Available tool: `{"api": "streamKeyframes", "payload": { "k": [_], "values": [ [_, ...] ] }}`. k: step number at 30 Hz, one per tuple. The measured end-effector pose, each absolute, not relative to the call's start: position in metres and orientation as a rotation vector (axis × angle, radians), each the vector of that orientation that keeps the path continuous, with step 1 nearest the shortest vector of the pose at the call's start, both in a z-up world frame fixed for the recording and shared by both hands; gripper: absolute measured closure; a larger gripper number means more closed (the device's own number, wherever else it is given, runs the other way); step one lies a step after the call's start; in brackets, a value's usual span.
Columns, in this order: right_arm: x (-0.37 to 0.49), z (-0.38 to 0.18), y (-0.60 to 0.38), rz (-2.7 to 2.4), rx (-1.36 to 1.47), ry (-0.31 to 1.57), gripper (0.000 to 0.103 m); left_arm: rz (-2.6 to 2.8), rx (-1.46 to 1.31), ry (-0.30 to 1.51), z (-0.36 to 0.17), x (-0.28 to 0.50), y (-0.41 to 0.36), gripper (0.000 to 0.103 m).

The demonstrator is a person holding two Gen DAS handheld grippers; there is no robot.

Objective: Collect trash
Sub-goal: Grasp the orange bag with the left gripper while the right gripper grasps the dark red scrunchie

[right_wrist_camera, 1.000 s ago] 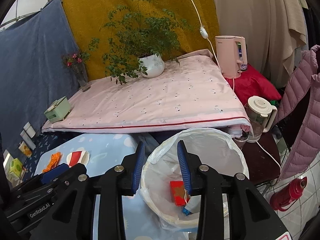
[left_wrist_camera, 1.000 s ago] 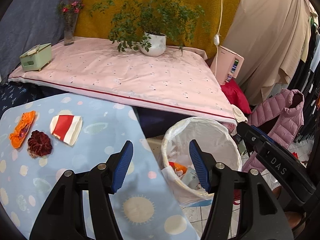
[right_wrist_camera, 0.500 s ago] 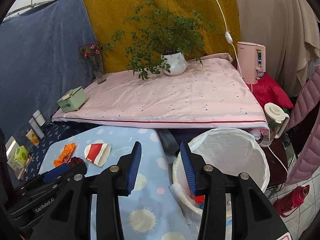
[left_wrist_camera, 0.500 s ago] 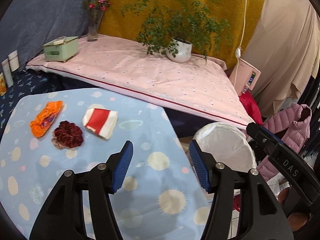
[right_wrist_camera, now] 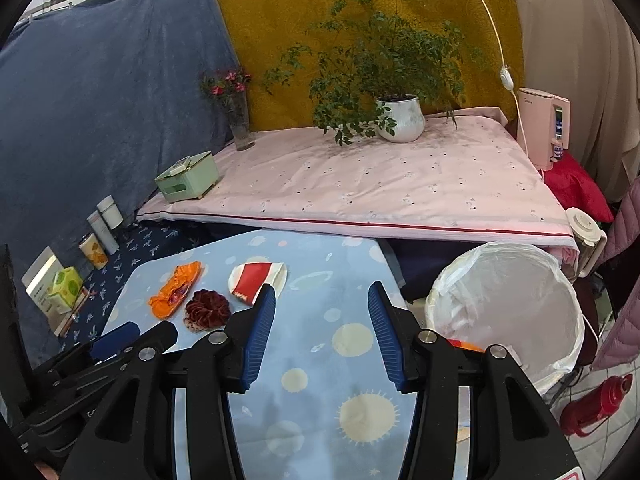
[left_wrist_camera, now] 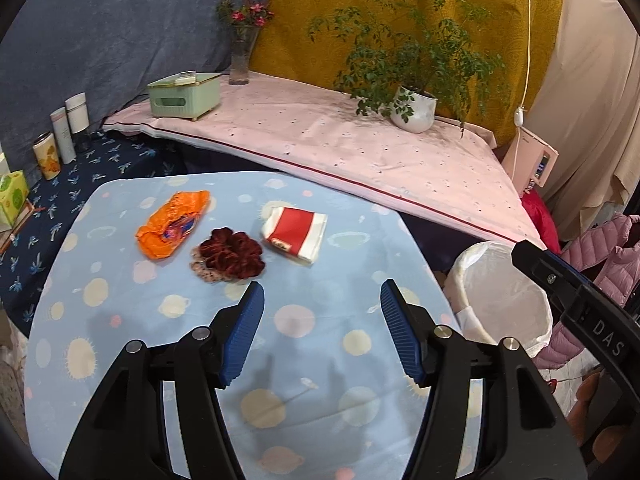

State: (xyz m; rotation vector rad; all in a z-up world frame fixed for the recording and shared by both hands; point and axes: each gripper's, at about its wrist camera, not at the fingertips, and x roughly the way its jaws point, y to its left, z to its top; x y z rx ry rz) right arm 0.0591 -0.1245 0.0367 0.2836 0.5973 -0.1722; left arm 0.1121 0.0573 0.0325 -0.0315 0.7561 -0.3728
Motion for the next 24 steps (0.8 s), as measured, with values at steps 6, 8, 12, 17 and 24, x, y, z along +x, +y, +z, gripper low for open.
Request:
{"api": "streamKeyframes", "payload": {
  "k": [6, 8, 12, 17, 24],
  "values": [
    [0.066, 0.036, -0.096, -0.121, 0.259, 0.611, 0.053, -0.32, -0.041, 0.76, 0.026, 0.114, 0.085, 0.04],
    [0.069, 0.034, -0.087, -0.104, 0.251, 0.615, 0.049, -0.298, -0.055, 0.77, 0.023, 0.117, 0.096, 0.04],
    [0.08, 0.029, -0.07, -0.064, 0.238, 0.637, 0.048, -0.247, -0.082, 0.791, 0.014, 0.127, 0.117, 0.039],
    [0.102, 0.013, -0.051, -0.019, 0.232, 0.677, 0.048, -0.179, -0.087, 0.812, 0.002, 0.143, 0.141, 0.033],
    [0.146, -0.017, -0.023, 0.022, 0.229, 0.752, 0.047, -0.109, -0.094, 0.855, -0.021, 0.182, 0.173, 0.033]
  ]
}}
